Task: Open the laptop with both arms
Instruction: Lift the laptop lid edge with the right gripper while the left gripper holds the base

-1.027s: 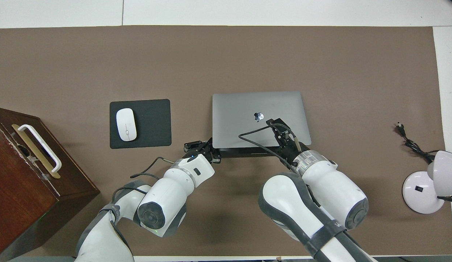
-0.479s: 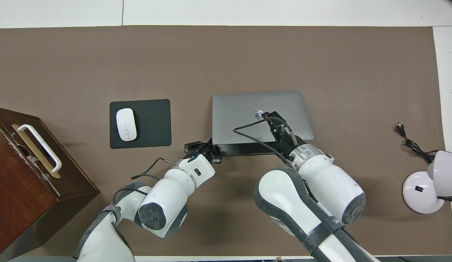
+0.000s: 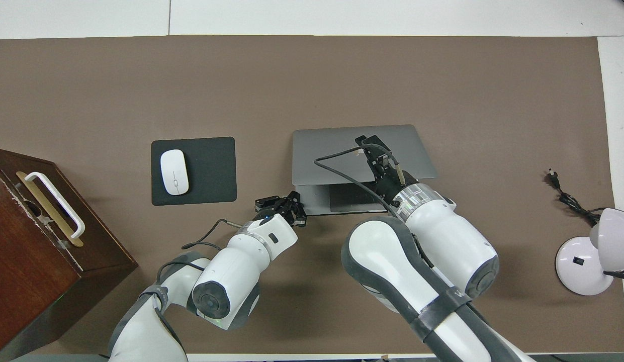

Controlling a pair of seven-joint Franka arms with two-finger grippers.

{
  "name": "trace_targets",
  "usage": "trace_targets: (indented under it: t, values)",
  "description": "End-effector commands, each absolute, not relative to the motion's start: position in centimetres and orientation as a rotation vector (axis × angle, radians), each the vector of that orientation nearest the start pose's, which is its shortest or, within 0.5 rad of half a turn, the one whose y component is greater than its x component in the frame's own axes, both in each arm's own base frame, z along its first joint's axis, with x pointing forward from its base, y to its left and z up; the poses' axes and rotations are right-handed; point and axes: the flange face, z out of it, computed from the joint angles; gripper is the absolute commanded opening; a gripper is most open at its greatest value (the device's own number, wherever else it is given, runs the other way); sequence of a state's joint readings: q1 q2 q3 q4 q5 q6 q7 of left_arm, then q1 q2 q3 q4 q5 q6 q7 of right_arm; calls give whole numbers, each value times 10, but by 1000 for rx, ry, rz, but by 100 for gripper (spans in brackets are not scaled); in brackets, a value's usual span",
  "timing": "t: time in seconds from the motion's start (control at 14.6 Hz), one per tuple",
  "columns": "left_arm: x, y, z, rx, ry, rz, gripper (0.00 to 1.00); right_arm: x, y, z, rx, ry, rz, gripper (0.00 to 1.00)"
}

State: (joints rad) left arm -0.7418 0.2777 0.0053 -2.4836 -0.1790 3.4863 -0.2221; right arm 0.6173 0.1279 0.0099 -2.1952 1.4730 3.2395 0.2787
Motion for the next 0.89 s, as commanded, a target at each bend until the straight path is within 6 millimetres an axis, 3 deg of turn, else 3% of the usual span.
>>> trace_targets:
  t: [0.0, 0.41, 0.82]
  values:
    - [389, -352, 257, -3258, 559, -1100, 0, 519, 226, 386, -1956, 1274, -572, 100]
    - [390, -353, 259, -3259, 558, -1106, 0, 558, 209, 410, -1912, 1238, -653, 100]
    - [389, -355, 259, -3260, 566, -1106, 0, 581, 188, 419, -1899, 1213, -670, 100]
